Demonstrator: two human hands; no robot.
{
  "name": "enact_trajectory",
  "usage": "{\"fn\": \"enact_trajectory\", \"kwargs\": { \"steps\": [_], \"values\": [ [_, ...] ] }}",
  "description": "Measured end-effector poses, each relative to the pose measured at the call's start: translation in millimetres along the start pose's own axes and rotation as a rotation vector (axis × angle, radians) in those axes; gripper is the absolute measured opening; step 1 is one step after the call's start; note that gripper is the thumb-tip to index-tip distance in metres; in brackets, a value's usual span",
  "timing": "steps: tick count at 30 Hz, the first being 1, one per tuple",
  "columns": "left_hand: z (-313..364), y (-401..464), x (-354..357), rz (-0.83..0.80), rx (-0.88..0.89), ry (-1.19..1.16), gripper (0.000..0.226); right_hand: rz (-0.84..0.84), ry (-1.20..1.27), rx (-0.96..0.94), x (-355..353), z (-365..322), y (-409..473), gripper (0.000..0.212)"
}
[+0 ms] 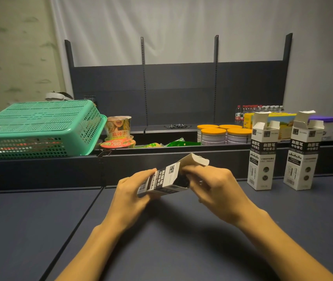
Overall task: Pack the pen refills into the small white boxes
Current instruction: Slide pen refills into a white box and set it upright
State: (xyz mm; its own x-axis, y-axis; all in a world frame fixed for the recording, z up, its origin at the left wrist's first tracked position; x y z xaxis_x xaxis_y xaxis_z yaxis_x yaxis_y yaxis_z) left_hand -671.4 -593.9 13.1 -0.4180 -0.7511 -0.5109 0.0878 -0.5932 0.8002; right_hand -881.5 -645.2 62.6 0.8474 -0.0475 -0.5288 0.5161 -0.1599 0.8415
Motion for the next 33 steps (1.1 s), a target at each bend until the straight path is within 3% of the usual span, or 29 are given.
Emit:
{"fn": "enact_trajectory", "kwargs": {
  "steps": [4,9,21,30,33],
  "values": [
    [0.3,-0.3,0.9,-0.012,0.015,-0.004,0.061,-0.032,-0.019,0.046,2.5,2.6,-1.4,0.017],
    [0.8,0.2,0.1,-0.002,0.020,0.001,0.061,-0.056,-0.038,0.048,6.2,2.5,-1.8,0.031],
    [1.2,1.6,-1.4,-0.009,-0.025,-0.029,0.058,-0.031,0.042,0.059,6.1,2.1,-1.5,0.036],
    [3.1,-1.8,-8.4,0.033,-0.106,-0.058,0.060,0.296,0.034,0.029,-15.8,-4.5,0.3,0.019],
    [2.9,-1.2,-8.4,0.052,-0.140,-0.054,0.060,0.319,0.003,0.062,-19.2,2.1,0.0,0.020]
  ]
}}
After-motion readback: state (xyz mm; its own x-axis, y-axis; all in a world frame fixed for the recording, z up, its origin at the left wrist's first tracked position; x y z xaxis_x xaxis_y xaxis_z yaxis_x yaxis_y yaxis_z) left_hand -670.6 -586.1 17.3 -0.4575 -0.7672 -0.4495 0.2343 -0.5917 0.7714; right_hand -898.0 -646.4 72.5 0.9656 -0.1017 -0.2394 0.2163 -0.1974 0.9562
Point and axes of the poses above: each hand's wrist, its own y-axis towards the middle knuckle, its own x-axis out of the palm, z = x × y, the point moved 5 cm from there along y, towards the middle knuckle, and after that the axes turned 4 degrees about y, right-handed, at the moved point
